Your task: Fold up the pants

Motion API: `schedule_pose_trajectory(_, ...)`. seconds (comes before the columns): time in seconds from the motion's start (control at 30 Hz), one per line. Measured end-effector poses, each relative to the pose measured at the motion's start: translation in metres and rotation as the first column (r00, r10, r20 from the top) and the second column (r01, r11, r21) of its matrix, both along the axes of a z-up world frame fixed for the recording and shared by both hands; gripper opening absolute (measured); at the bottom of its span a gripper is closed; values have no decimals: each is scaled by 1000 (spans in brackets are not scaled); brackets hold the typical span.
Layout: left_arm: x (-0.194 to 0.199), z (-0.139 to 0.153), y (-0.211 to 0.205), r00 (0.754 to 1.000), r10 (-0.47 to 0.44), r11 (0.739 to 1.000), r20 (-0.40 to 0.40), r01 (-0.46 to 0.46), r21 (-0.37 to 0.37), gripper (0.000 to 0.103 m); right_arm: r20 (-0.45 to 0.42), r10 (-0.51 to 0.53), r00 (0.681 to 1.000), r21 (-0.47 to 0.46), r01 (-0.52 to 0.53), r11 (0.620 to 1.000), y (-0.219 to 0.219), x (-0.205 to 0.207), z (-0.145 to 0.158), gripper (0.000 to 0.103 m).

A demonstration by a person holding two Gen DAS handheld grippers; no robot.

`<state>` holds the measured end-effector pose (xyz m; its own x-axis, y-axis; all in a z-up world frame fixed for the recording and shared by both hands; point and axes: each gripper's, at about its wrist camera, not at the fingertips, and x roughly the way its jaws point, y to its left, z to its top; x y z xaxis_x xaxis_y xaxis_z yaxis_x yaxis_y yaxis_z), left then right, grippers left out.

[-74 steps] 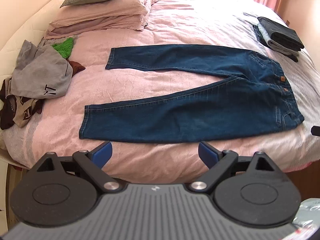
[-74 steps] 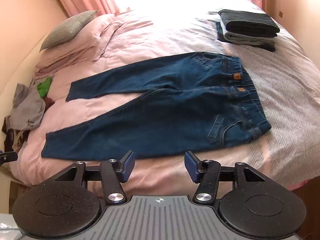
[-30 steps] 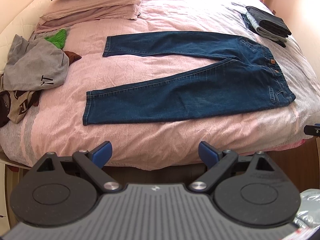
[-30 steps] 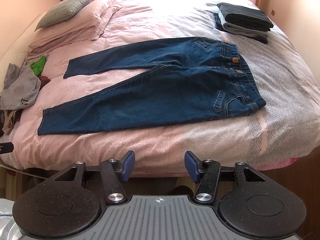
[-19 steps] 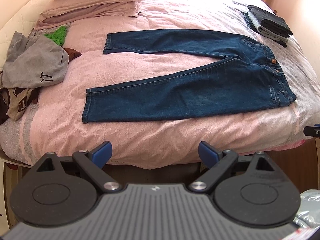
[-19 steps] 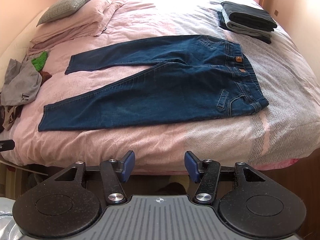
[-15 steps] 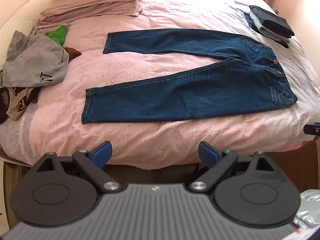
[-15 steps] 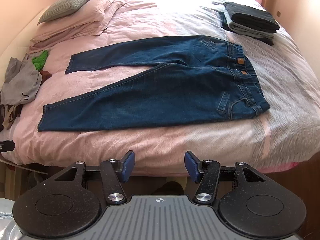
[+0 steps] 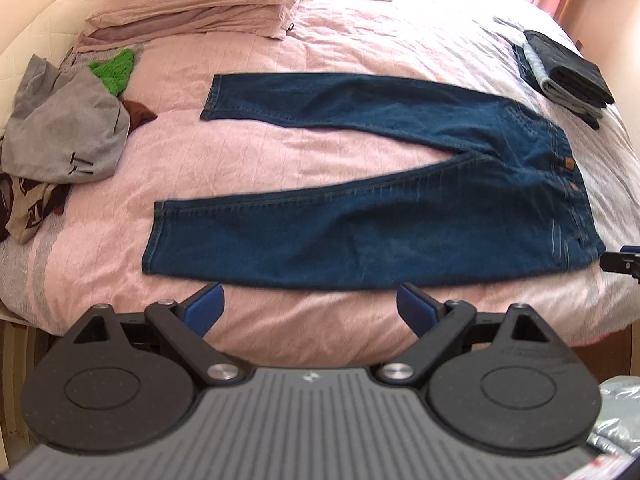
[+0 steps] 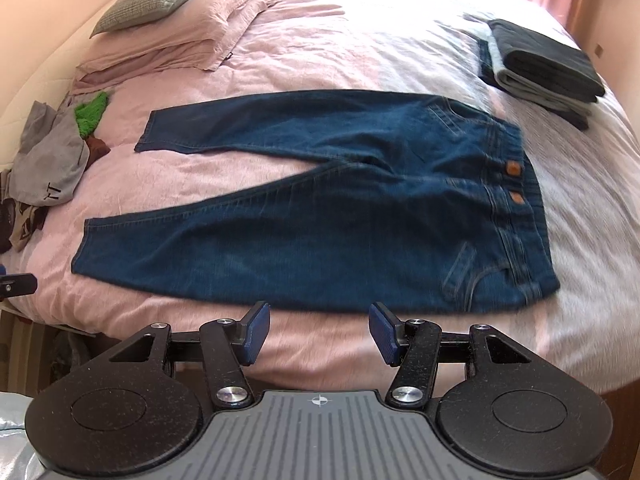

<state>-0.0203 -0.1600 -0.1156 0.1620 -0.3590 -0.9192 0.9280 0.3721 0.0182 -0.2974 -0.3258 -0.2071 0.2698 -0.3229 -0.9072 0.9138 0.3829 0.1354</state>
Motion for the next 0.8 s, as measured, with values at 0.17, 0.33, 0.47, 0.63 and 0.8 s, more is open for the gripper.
schedule_pose_trajectory(0.17, -8, -1, -37, 999, 39, 999, -2, -39, -7, 91, 5, 44, 999, 13, -44, 999, -44, -3, -4, 52)
schedule_pose_trajectory(0.33, -12, -8, -63, 996, 85, 996, -42, -86, -25, 91, 3, 85, 996, 39, -85, 996, -83, -12, -14, 52)
schedule_pose_trajectory(0.47, -16, -17, -82, 993, 103, 993, -64, -106, -46, 91, 16, 88, 996, 46, -89, 995, -109, -29, -29, 52)
schedule_pose_trajectory(0.63, -23, -33, -112, 996, 91, 994, 6, -91, -54, 91, 39, 21, 999, 42, -22, 999, -142, -67, -49, 52)
schedule_pose_trajectory(0.8, -17, -69, -162, 999, 16, 999, 41, -14, -34, 88, 111, -36, 993, 22, 34, 999, -178, -105, -68, 52)
